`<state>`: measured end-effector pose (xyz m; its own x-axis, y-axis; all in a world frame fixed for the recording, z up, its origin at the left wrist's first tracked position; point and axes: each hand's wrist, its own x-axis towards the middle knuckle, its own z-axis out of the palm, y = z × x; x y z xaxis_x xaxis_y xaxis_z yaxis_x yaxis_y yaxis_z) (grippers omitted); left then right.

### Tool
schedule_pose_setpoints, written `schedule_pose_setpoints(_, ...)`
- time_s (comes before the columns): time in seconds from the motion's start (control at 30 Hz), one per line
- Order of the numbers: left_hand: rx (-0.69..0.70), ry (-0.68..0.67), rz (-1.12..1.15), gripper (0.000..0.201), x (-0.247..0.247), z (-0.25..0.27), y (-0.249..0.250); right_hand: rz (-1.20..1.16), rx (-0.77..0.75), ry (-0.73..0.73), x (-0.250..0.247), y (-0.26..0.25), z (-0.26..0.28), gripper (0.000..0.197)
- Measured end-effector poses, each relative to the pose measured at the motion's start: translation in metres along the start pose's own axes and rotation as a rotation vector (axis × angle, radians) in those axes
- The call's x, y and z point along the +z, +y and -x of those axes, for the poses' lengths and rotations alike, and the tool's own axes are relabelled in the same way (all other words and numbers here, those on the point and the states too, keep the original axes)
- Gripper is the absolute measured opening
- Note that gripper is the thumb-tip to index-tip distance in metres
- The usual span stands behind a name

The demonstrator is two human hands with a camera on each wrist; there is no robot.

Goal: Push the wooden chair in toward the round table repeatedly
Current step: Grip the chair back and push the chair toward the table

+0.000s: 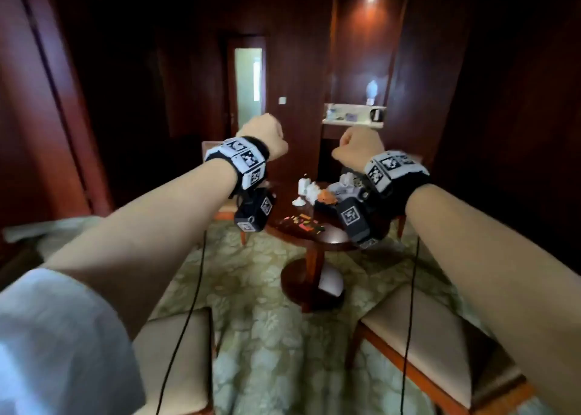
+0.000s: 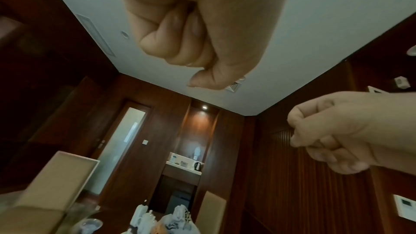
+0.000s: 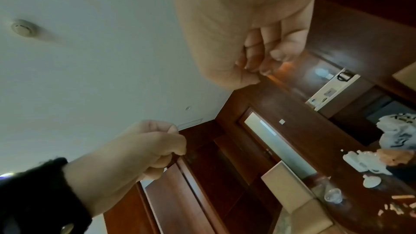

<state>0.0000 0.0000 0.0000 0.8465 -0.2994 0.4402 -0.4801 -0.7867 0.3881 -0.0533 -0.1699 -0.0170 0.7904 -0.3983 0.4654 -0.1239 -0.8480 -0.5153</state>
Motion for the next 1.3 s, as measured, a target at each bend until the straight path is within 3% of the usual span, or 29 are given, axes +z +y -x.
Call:
schedule_pose_setpoints(0.2,-0.136,0.049,-0.064,0.025,-0.028,0.055,-0.061,-0.056,-0.039,-0.093,0.030,-0.050,0.050,0.024)
schedule_pose_setpoints(0.3,-0.196,0.072,-0.106,0.016,-0.053,0.104,-0.099,-0.090,-0.081,-0.157,0.049,-0.080,0.084,0.007)
schedule_pose_setpoints(0.43,-0.284,0.064,-0.158,0.002,-0.079,0.173,-0.137,-0.091,-0.156,-0.251,0.076,-0.115,0.136,0.013)
schedule_pose_setpoints(0.67,-0.479,0.017,-0.211,0.008,-0.111,0.282,-0.200,-0.111,-0.289,-0.435,0.117,-0.184,0.234,0.009)
schedule_pose_setpoints(0.8,-0.568,0.044,-0.225,0.002,-0.141,0.339,-0.249,-0.172,-0.345,-0.498,0.144,-0.235,0.283,0.022)
schedule_pose_setpoints(0.87,-0.610,0.063,-0.215,0.011,-0.152,0.361,-0.270,-0.191,-0.360,-0.525,0.159,-0.258,0.305,0.025)
schedule_pose_setpoints(1.07,-0.725,0.133,-0.204,0.022,-0.200,0.426,-0.355,-0.272,-0.376,-0.620,0.210,-0.346,0.376,0.028)
schedule_pose_setpoints(1.3,-0.755,0.030,-0.224,0.020,-0.252,0.480,-0.483,-0.326,-0.337,-0.726,0.299,-0.449,0.453,0.031)
